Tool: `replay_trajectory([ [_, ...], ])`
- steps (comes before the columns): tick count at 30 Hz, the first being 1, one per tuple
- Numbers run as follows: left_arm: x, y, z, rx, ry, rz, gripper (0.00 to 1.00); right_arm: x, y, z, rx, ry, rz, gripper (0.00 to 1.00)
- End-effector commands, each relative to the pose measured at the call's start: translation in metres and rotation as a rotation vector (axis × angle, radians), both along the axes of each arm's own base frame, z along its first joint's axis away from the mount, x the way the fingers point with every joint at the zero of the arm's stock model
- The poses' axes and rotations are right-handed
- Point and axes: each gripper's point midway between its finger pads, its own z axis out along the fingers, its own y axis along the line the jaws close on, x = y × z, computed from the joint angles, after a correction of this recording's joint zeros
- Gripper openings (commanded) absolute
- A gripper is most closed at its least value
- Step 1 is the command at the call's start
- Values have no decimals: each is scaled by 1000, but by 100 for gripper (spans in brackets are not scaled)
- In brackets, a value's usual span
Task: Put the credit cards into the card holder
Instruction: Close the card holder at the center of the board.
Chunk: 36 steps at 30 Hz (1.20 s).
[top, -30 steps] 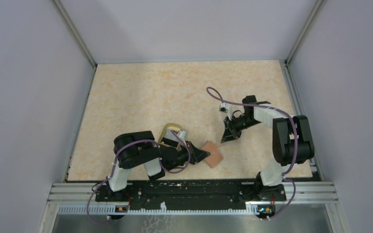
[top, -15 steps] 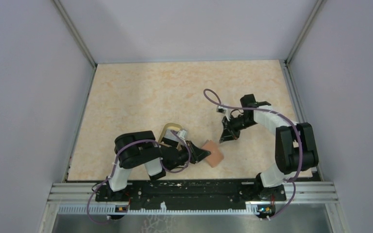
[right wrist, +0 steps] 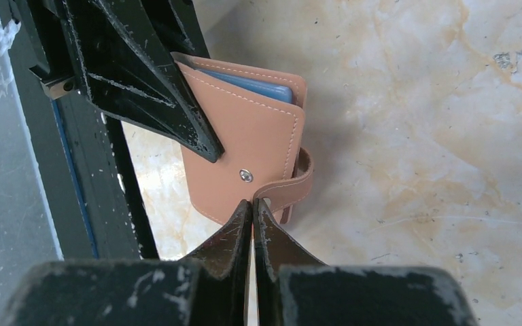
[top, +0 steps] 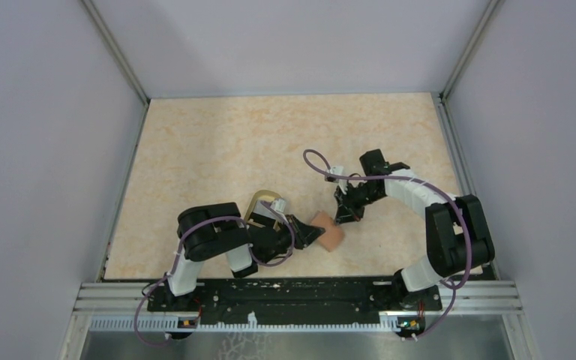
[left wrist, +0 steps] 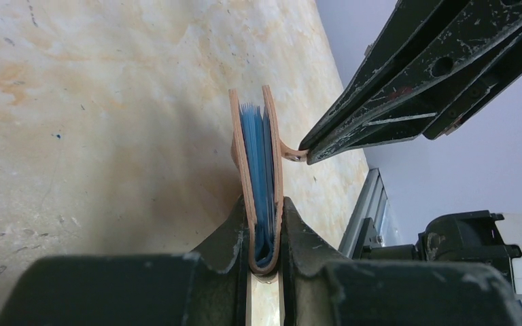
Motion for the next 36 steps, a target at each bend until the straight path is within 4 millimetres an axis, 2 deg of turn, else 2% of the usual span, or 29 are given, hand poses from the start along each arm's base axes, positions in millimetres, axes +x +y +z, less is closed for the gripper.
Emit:
replay_trajectory([
  [1,12,-2,27,-98,-37,64,0,2,8,10,34,-32,7,0],
  [23,21,-9,23,-125,-1,100,0,0,19,16,106,27,-28,0],
  [36,22,-7,21,-128,-2,112,0,-2,15,1,63,53,-38,0],
])
